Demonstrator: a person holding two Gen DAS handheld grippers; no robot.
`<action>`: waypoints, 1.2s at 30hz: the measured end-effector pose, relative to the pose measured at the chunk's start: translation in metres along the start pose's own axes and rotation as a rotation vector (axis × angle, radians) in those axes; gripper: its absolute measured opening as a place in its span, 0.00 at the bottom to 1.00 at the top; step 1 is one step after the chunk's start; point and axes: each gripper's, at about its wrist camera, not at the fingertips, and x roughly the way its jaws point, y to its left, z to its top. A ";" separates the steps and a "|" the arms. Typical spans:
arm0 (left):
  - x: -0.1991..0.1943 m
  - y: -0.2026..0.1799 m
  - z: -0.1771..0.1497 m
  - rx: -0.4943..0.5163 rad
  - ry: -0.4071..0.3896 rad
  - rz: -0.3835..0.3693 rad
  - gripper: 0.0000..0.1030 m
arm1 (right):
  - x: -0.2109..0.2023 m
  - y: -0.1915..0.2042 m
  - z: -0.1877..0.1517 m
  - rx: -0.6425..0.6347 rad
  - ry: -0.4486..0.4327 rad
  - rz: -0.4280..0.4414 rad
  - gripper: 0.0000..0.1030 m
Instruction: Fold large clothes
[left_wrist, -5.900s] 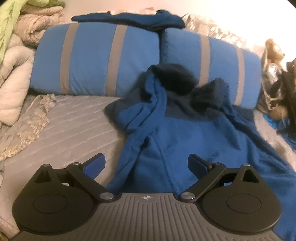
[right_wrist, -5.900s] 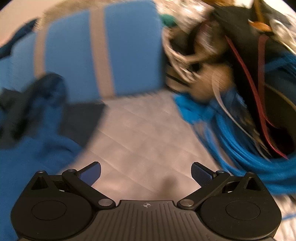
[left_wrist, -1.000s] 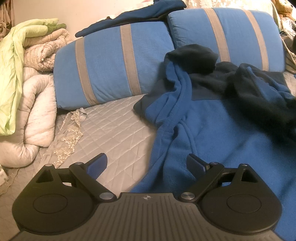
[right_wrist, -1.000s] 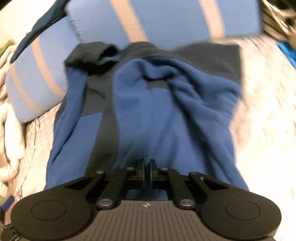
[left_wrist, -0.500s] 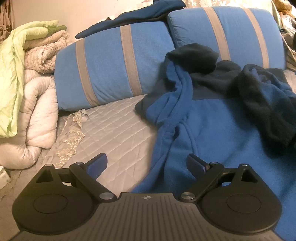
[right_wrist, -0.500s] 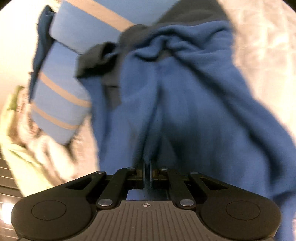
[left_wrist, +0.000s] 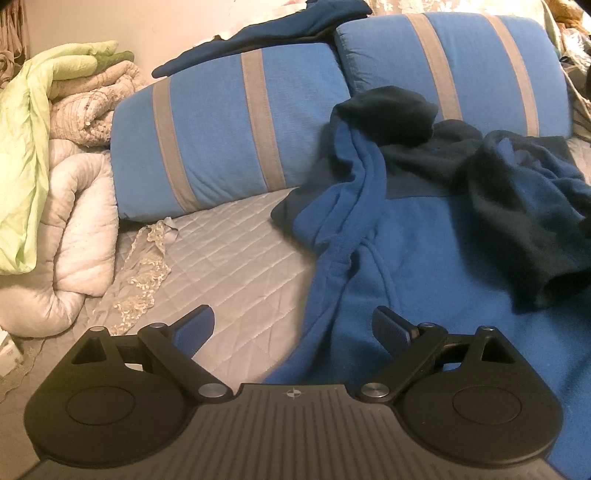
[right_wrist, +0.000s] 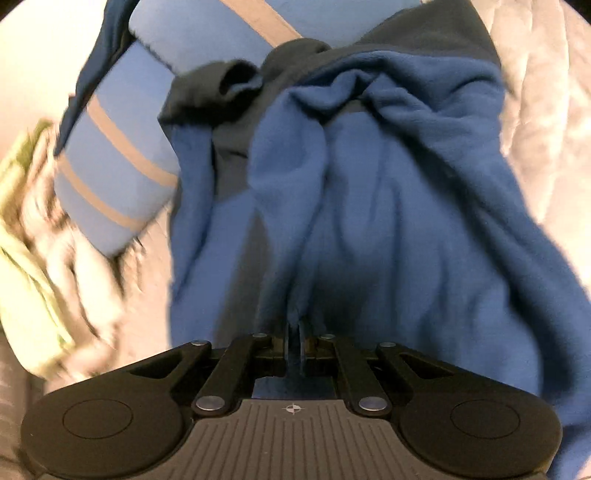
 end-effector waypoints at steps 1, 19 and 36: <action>0.000 0.000 0.000 0.000 0.000 -0.001 0.92 | -0.002 0.000 0.000 -0.027 -0.002 -0.004 0.11; -0.001 0.001 -0.001 0.002 -0.002 0.002 0.92 | -0.016 0.066 -0.084 -1.200 -0.079 -0.307 0.64; -0.002 0.001 0.001 0.008 -0.004 0.012 0.92 | 0.017 0.080 -0.091 -1.408 -0.154 -0.375 0.09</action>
